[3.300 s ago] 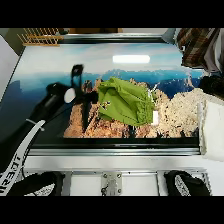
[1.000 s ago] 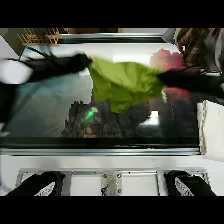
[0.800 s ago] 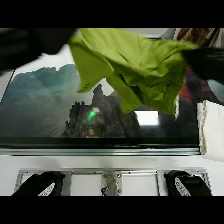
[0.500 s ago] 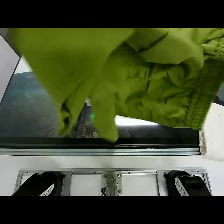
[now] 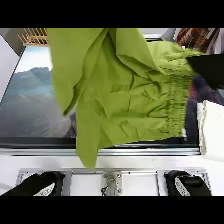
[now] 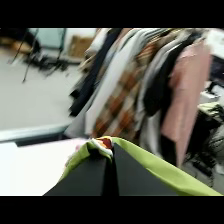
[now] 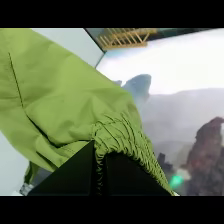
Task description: Fold the clothes and pants, and hang the long-sleeved shirts on hangers.
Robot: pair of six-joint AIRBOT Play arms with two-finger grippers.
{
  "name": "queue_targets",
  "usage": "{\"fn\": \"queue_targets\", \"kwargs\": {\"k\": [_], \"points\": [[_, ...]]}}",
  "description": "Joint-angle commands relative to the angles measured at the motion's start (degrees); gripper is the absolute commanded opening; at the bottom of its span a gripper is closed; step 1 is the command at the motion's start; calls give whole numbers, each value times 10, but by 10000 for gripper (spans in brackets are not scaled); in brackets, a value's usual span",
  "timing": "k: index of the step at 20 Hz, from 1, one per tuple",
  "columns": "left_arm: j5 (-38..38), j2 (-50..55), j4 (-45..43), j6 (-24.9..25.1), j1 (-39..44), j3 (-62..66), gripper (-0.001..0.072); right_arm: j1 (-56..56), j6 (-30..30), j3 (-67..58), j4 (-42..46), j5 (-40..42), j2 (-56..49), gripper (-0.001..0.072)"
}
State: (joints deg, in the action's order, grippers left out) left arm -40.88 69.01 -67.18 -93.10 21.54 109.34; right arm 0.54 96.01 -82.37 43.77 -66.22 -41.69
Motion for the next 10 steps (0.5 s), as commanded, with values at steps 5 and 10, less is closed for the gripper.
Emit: {"fn": "queue_targets", "kwargs": {"k": [5,10], "points": [[55,254,-17,-36,-50,9,5,-37,-23,64,98,152,-237,18],[41,303,-18,-44,-74,9,639,-23,-56,63,78,330,-355,552]]}}
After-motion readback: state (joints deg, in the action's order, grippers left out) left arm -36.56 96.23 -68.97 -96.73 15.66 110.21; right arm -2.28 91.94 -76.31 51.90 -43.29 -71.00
